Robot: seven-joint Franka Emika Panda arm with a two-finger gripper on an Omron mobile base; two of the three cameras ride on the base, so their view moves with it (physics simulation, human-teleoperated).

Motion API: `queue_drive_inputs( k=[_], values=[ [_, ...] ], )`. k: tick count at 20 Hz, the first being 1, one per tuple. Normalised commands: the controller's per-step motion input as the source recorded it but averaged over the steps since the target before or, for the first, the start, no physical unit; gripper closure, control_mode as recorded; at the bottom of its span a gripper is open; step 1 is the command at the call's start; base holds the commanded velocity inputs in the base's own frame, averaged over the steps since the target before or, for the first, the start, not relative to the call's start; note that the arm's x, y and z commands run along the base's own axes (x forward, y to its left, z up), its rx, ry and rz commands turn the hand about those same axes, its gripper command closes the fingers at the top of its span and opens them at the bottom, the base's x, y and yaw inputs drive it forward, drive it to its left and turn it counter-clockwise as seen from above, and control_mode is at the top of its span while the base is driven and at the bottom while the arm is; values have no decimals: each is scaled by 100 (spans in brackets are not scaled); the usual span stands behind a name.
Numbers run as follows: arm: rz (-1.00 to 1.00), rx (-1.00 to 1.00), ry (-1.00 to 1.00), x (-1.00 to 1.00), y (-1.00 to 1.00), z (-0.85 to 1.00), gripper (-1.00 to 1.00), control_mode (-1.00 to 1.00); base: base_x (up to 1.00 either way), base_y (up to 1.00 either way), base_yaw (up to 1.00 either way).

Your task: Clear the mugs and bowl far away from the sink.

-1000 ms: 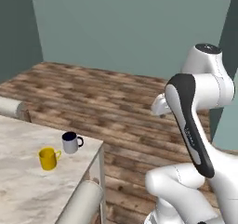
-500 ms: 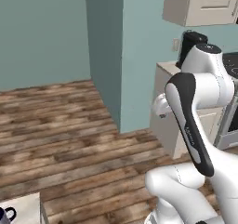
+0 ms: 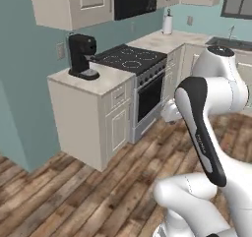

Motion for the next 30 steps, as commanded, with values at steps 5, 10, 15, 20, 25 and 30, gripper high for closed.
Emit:
queue_drive_inputs(
  k=[5,10,15,20,25,30],
  values=[
    [0,0,0,0,0,0,-100,100,0,-3,-98],
    [0,0,0,0,0,0,-100,100,11,-33,-86],
    [0,0,0,0,0,0,-100,100,92,-36,-43],
    [0,0,0,0,0,0,-100,100,100,5,-23],
    [0,0,0,0,0,0,-100,100,100,9,-19],
    [0,0,0,0,0,0,-100,100,100,16,-17]
  ],
)
